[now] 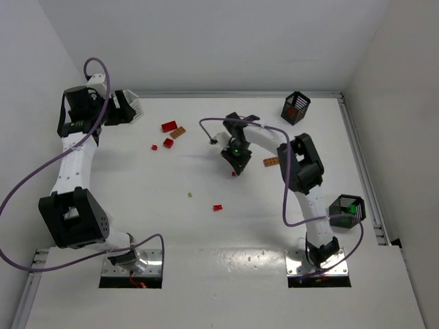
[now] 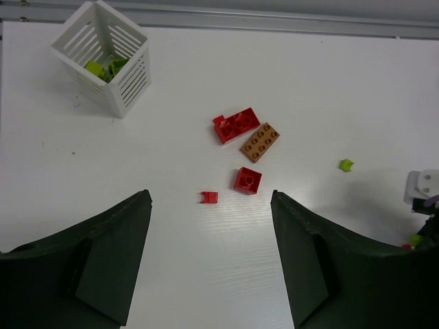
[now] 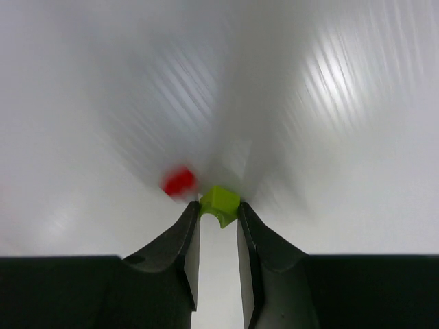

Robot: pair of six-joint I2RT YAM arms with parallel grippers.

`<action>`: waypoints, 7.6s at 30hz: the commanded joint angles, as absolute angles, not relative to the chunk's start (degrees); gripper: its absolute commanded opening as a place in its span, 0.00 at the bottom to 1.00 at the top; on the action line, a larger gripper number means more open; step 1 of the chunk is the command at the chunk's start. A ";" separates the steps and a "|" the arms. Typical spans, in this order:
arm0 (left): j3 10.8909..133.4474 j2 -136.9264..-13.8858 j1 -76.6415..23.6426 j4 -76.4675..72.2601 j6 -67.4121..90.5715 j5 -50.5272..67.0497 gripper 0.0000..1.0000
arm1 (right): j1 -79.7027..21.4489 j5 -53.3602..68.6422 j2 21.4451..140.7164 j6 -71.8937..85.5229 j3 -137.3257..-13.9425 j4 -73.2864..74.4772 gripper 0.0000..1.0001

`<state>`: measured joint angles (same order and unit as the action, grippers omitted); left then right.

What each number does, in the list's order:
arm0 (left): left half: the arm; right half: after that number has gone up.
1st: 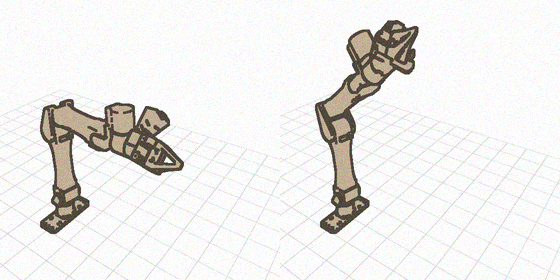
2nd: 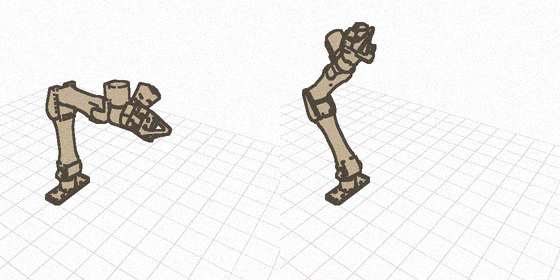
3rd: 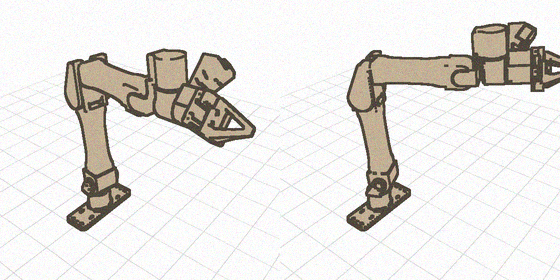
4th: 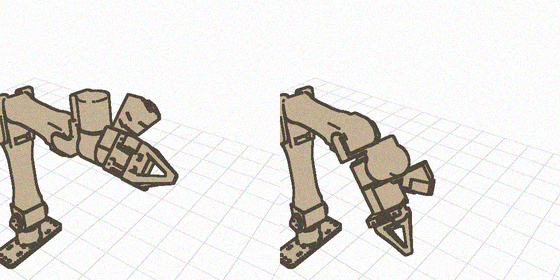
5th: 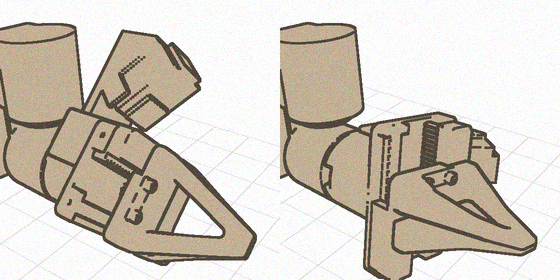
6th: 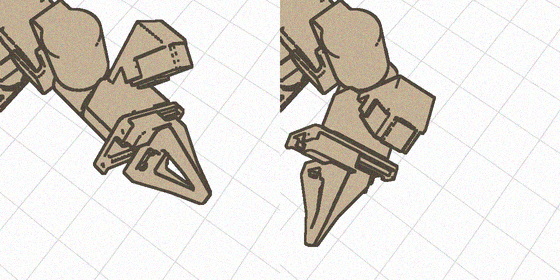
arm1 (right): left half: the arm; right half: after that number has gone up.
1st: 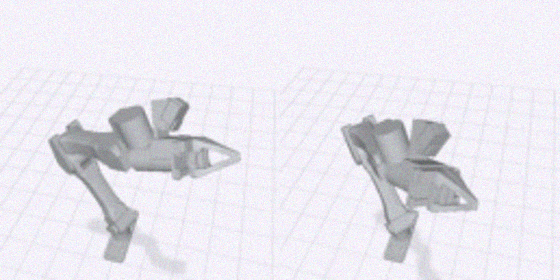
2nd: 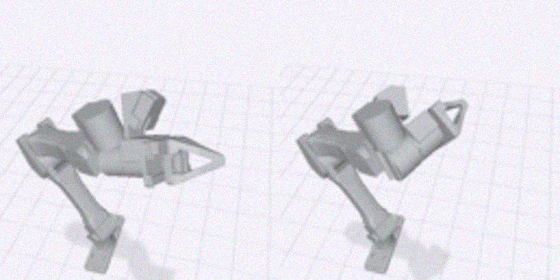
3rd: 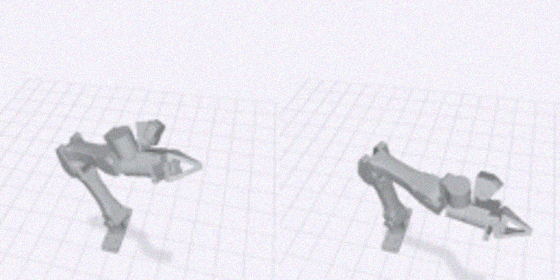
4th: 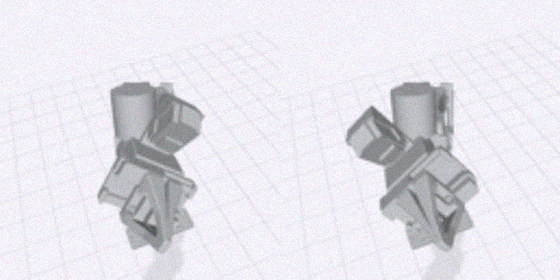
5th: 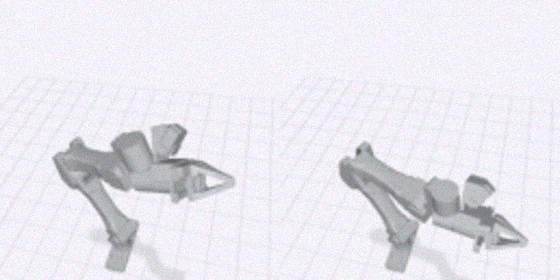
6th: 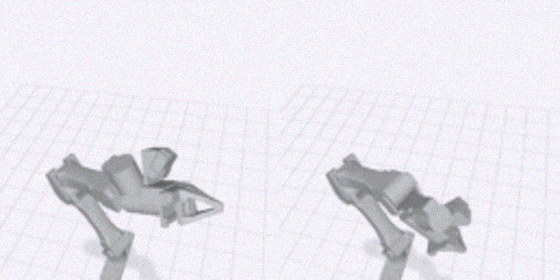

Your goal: Sort the legos into containers by color

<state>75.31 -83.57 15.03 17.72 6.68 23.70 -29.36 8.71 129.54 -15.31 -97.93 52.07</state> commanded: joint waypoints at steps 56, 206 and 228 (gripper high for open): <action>117.14 -131.65 -0.80 31.55 -10.72 7.90 0.77 | -10.38 1.93 96.15 -13.10 -81.56 49.13 0.61; 81.56 -110.38 0.36 21.97 -10.63 16.96 0.83 | 2.90 1.76 129.91 -6.95 -129.64 33.66 0.66; 88.15 -121.82 -4.92 21.97 -7.91 7.12 0.52 | 1.32 17.90 115.59 -2.21 -114.01 38.06 0.70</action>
<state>87.35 -121.40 -5.17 22.17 -8.08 8.62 1.83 11.73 119.66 -4.69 -116.81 37.78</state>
